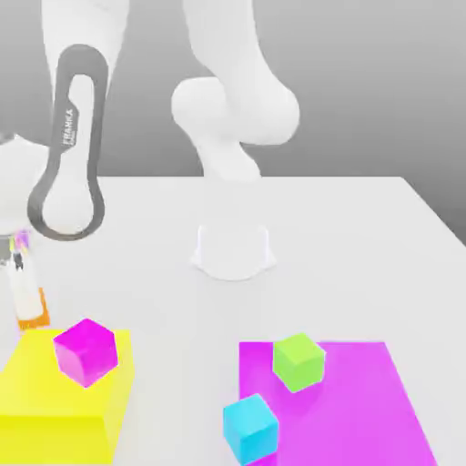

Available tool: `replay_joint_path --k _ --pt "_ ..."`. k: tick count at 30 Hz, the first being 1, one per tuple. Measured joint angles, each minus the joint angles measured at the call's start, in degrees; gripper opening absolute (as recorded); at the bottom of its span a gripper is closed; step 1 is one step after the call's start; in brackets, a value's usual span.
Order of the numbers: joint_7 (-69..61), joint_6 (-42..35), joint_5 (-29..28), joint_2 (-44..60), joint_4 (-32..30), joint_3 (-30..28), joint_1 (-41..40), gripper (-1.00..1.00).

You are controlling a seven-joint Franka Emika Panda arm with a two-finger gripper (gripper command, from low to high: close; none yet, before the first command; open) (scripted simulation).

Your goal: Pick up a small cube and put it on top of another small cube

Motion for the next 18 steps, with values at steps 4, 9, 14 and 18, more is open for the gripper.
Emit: replay_joint_path --k 4,9,14,18 --pt "5.05 -8.87 -5.32 -6.42 2.79 3.2 6.35 -1.0" --pt "11.71 -21.25 -12.05 -14.55 7.82 8.36 14.75 -1.0" --pt "13.89 -20.45 -13.91 -13.28 8.54 10.94 17.2 -1.0" --pt "13.51 -18.21 -13.38 -11.55 8.0 10.85 17.52 1.0"
